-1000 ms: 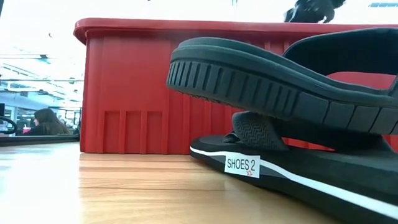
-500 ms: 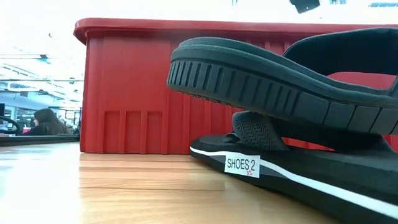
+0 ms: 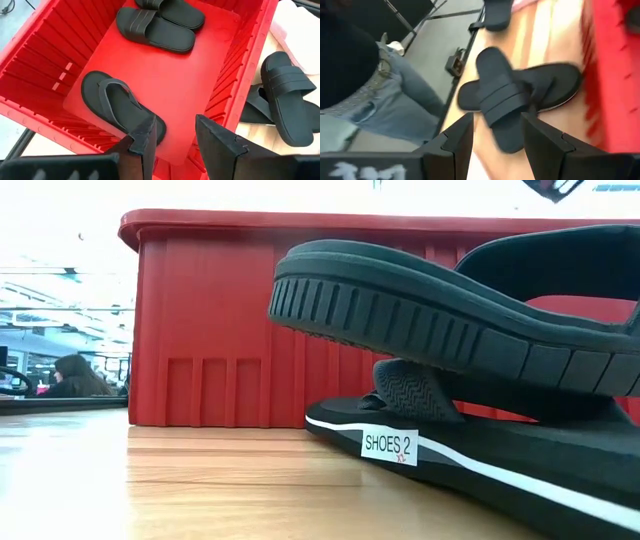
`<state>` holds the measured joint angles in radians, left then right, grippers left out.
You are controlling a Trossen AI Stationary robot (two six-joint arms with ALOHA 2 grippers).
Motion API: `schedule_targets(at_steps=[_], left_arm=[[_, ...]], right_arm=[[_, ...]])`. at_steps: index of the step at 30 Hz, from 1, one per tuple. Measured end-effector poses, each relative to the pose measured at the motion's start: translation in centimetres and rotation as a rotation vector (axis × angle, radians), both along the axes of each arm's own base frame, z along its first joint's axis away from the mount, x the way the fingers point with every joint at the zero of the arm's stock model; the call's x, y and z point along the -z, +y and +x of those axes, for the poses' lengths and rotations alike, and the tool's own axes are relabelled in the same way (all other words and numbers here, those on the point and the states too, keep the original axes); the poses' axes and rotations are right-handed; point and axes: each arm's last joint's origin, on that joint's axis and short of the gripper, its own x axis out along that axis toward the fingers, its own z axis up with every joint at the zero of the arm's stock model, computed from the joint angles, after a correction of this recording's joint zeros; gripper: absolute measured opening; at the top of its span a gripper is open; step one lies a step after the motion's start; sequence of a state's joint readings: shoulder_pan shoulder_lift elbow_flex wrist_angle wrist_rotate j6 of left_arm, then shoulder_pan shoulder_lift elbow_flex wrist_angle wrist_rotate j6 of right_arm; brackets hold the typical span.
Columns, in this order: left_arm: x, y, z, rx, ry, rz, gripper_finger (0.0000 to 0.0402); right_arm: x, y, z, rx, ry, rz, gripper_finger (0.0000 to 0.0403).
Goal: Pick and place slides into bin
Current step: Move the black slide to the middle left of the table
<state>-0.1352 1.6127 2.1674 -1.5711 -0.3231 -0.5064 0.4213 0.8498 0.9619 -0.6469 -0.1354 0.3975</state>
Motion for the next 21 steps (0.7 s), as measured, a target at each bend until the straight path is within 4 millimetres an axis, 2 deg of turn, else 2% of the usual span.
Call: schedule_targets(at_steps=[8, 13, 21], left_arm=[[0.4, -1.1, 0.1, 0.025, 0.013, -0.106, 0.0134], [2.6, -3.4, 0.4, 0.054, 0.122, -0.29, 0.0134], [6.4, -7.7, -0.8, -0.018, 0.334, -0.482, 0.0134]], right_arm=[[0.5, 1.4, 0.1, 0.0, 0.087, 0.06, 0.015], [1.0, 2.0, 0.4, -0.016, 0.114, 0.048, 0.015], [1.4, 2.4, 0.8, -0.019, 0.137, 0.035, 0.015]])
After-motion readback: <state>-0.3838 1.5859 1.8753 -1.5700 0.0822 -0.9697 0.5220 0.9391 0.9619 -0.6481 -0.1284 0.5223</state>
